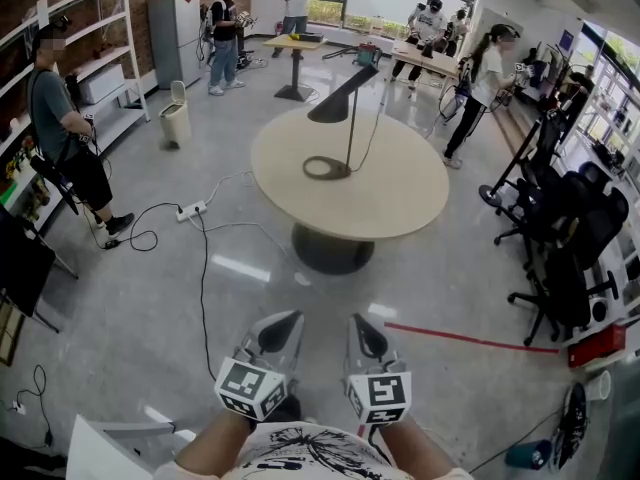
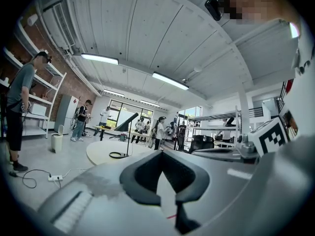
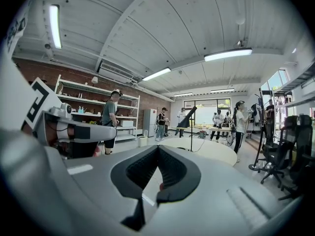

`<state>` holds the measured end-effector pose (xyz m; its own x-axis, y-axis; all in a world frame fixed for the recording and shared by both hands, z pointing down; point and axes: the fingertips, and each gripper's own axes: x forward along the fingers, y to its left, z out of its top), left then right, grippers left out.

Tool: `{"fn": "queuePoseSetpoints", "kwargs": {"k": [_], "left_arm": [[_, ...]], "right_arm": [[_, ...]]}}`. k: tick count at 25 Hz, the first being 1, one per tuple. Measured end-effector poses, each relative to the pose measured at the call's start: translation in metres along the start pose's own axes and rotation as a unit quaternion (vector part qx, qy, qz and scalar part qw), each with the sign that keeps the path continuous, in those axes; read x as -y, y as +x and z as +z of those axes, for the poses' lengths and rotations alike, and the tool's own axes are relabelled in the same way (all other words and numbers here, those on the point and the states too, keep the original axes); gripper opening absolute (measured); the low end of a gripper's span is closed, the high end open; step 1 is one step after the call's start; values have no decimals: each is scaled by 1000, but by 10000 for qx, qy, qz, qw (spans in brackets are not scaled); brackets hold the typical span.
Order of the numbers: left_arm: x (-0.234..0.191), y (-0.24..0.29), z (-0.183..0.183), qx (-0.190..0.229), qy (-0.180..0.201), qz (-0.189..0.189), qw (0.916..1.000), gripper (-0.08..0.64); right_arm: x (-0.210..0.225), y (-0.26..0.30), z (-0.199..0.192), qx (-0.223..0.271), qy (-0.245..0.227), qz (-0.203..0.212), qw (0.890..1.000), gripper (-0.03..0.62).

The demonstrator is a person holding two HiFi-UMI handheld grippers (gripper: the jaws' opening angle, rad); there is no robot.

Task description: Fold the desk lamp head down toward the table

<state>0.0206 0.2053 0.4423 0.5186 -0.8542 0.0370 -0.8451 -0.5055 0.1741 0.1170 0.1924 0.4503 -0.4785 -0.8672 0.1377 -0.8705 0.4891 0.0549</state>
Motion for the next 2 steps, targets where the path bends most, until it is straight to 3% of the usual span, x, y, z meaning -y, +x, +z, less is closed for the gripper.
{"fn": "queuePoseSetpoints", "kwargs": {"k": [2], "left_arm": [[0, 1, 0, -1, -1, 0, 10000, 5]], "right_arm": [[1, 0, -1, -10, 6, -4, 10000, 8]]}}
